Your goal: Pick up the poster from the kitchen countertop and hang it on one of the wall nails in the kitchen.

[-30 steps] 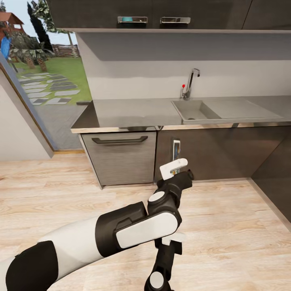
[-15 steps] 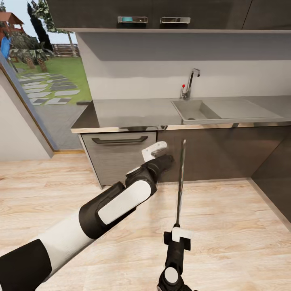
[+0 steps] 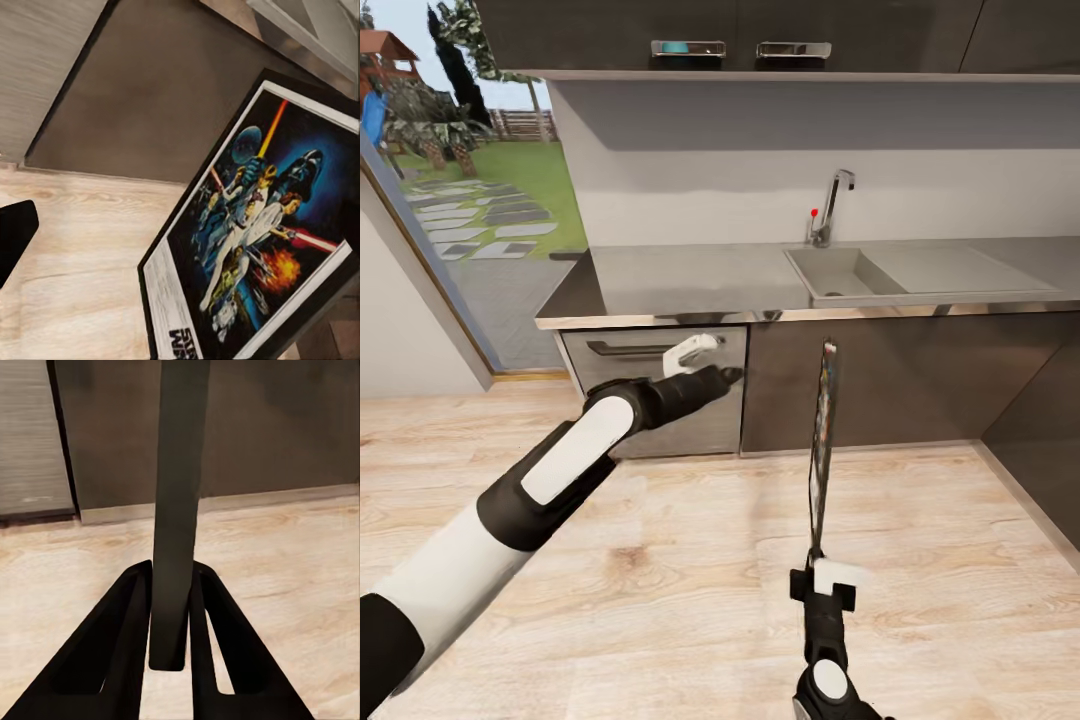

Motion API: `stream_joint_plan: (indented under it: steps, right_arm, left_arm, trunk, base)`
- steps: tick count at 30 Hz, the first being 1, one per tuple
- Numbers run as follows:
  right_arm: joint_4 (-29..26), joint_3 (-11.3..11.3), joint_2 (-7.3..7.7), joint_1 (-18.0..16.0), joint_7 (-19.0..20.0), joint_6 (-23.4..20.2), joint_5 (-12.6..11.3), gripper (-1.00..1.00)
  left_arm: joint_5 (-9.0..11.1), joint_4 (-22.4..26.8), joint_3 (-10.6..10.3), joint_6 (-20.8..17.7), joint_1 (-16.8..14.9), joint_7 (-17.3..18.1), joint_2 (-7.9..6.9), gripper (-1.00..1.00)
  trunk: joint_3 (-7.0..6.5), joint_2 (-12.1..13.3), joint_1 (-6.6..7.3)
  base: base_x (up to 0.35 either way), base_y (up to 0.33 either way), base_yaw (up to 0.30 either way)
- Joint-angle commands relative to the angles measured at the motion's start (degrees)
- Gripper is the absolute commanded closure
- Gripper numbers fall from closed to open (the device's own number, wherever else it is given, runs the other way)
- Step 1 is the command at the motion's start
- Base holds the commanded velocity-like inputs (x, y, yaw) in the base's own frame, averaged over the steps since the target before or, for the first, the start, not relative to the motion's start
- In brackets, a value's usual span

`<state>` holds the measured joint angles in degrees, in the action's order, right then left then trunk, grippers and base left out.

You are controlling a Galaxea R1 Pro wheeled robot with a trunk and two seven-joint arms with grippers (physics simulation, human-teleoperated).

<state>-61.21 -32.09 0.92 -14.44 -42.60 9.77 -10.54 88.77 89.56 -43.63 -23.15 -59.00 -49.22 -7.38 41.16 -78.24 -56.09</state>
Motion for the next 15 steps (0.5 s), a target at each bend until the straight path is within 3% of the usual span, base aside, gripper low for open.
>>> stream_joint_plan:
  steps: [1,4,5,8,10,11,13,15]
  right_arm:
    - [-0.1,-0.2,1.04,-0.1,3.9,1.1,-2.3,1.0]
    - [-0.2,-0.2,2.02,-0.1,8.3,1.4,-3.8,1.0]
    - [-0.3,0.0,2.53,-0.1,10.2,1.5,-4.2,1.0]
    - [-1.1,0.9,3.62,-0.1,14.6,1.5,-4.8,1.0]
    - [-2.4,3.5,4.42,-0.1,20.6,1.4,-5.0,1.0]
    - [-2.7,4.6,4.53,-0.1,22.3,1.4,-5.1,1.0]
    - [-3.1,8.1,4.78,0.0,27.8,1.3,-5.4,1.0]
    - [-3.4,13.2,4.94,0.0,36.4,1.0,-6.2,1.0]
  left_arm:
    - [1.4,-0.1,0.0,-0.1,-0.1,3.4,-3.34,-1.0]
    - [3.7,-0.5,0.0,-0.1,-0.1,7.5,-7.03,-1.0]
    - [5.2,-0.9,-0.1,0.0,-0.1,9.8,-8.87,-1.0]
    - [7.0,-1.8,-0.5,0.0,0.0,15.7,-12.36,-1.0]
    - [7.8,-3.0,-1.9,0.2,0.5,22.2,-15.28,-1.0]
    - [7.9,-3.4,-2.4,0.2,0.8,23.8,-15.9,-1.0]
    - [8.1,-4.8,-3.9,0.3,1.7,28.5,-17.52,-1.0]
    - [8.1,-8.3,-5.0,0.8,3.1,35.3,-19.31,-1.0]
  trunk:
    - [0.05,0.0,0.0]
    - [0.05,0.0,0.0]
    - [0.05,0.0,0.0]
    - [0.05,0.0,0.0]
    - [0.05,0.0,0.0]
    - [0.05,0.0,0.0]
    - [0.05,0.0,0.0]
    - [0.05,0.0,0.0]
  base:
    - [0.0,0.0,0.0]
    - [0.0,0.0,0.0]
    - [0.0,0.0,0.0]
    - [0.0,0.0,0.0]
    - [0.0,0.0,0.0]
    - [0.0,0.0,0.0]
    - [0.0,0.0,0.0]
    - [0.0,0.0,0.0]
